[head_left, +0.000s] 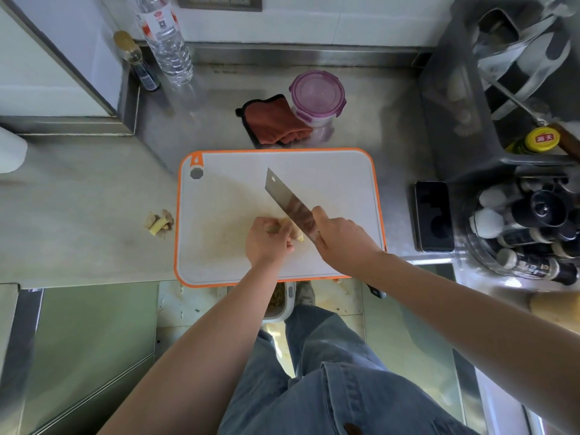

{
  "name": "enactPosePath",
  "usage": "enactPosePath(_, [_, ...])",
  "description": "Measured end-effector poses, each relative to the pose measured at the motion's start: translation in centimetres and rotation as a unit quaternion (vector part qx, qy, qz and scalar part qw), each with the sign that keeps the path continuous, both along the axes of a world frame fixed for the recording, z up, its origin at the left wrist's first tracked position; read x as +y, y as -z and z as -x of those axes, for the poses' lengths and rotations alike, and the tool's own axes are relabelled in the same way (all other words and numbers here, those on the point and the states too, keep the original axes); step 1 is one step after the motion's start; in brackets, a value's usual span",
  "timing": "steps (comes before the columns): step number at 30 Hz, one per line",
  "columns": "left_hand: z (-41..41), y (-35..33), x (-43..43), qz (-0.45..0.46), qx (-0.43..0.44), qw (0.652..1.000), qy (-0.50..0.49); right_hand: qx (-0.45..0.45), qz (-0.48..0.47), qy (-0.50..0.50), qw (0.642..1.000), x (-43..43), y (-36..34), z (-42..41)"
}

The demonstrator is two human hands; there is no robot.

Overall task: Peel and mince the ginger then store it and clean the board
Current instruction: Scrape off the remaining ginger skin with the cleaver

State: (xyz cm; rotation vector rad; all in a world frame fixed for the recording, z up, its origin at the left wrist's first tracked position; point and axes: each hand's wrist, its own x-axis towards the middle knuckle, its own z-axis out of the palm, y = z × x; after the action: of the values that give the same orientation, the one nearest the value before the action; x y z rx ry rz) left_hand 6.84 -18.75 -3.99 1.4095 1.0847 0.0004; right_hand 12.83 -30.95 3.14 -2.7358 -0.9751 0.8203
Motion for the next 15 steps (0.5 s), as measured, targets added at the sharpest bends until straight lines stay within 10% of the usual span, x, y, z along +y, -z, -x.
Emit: enactPosePath(15, [-0.5,0.0,-0.2,-0.022,0.033,0.999,-0.008,0.013,0.045,-0.026,0.999,-0.3,0.5,0.4])
